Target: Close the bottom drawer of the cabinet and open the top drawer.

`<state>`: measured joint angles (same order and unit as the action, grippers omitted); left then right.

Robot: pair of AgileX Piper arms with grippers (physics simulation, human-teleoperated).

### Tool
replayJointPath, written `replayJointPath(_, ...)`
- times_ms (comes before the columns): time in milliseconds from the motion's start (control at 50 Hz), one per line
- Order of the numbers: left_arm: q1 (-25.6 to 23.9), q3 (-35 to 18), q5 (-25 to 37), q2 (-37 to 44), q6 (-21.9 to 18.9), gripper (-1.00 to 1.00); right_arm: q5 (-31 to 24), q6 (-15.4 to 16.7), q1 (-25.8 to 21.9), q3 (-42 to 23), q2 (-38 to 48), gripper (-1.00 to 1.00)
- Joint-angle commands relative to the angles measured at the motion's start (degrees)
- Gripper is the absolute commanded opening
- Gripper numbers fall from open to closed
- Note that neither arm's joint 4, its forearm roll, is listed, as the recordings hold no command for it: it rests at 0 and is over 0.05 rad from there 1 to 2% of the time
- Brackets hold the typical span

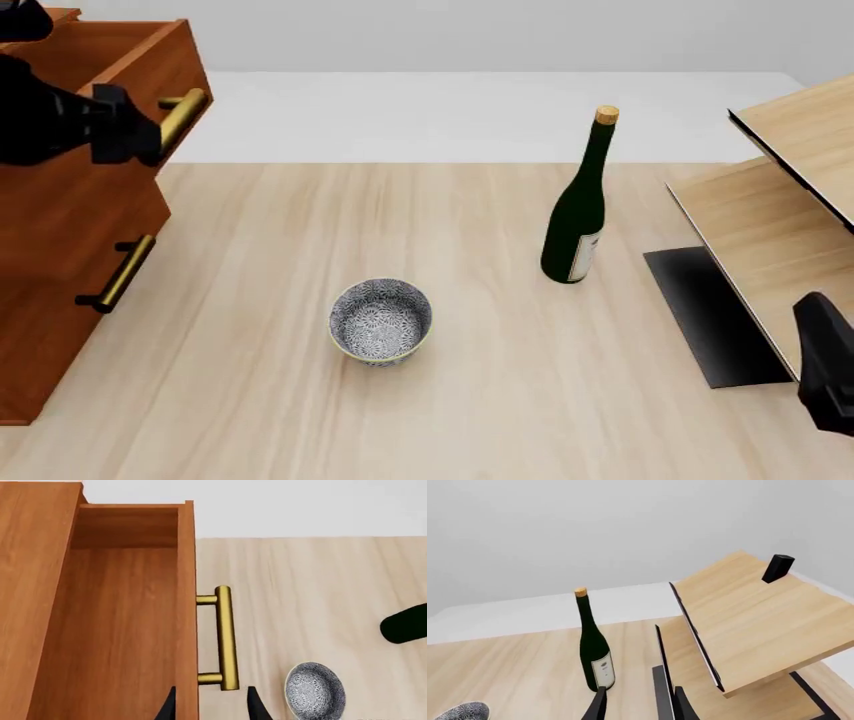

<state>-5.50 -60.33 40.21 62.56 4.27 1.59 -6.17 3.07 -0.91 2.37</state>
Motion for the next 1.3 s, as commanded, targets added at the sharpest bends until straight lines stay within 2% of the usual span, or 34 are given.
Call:
replayJointPath(20,-3.7,0.6,-0.2,3.9,0.3,1.0,0.5,-0.4,0.2,-0.1,0.6,1.0)
replayJointPath(600,-12.2,-1.4,-0.6,4.7,3.9,1.0,0.5,-0.4,0.5,0.1,0.4,1.0)
replayJointPath(980,-17.9,-5.1,-0.9,6.5,6.3,1.0,0.0,-0.4,0.6,0.1,-0.1,1.0)
replayJointPath(1300,-19.8,-8.3,0.0,6.1,6.0,1.0,0.2,0.0,0.6,0.2,0.0,1.0)
